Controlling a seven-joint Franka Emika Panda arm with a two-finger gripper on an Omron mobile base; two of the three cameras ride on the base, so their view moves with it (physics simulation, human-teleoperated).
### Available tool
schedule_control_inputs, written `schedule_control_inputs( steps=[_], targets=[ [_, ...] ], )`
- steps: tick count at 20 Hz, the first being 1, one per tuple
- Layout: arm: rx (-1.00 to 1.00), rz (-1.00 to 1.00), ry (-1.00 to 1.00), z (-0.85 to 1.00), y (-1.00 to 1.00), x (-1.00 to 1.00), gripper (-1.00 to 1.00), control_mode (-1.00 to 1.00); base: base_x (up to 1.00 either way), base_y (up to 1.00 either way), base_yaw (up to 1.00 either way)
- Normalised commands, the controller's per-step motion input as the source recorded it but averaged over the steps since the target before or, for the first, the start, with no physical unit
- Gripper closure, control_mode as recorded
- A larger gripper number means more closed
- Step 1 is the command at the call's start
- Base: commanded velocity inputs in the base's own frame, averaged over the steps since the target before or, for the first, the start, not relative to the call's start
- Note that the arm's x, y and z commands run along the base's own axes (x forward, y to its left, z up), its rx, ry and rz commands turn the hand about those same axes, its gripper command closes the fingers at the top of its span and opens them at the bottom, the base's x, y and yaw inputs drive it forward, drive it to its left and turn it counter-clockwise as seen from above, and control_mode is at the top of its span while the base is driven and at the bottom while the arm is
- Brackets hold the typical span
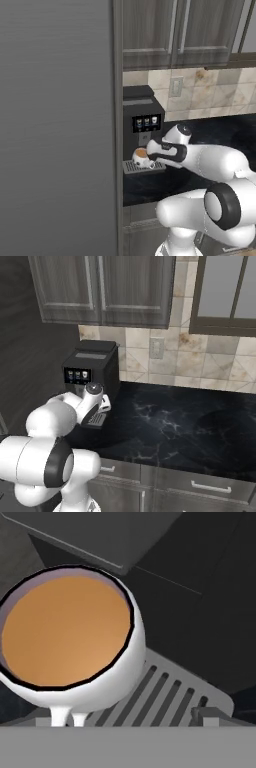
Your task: Pick up the brewed coffee from the coffee machine and place it next to the breakfast plate on the dining counter.
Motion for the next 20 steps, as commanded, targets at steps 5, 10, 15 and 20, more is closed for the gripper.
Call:
schedule_control_inputs(
  steps=[5, 10, 15, 20],
  targets=[
    [0.00, 0.00, 0.00, -0.35, 0.08, 0.00, 1.00, -1.00, 0.00, 0.00, 0.00],
    [0.00, 0.00, 0.00, -0.36, 0.01, 0.00, 1.00, -1.00, 0.00, 0.00, 0.00],
    [0.00, 0.02, 0.00, -0.30, 0.00, 0.00, 1.00, -1.00, 0.00, 0.00, 0.00],
    [0.00, 0.05, 0.00, -0.09, 0.00, -0.02, 1.00, -1.00, 0.00, 0.00, 0.00]
  ],
)
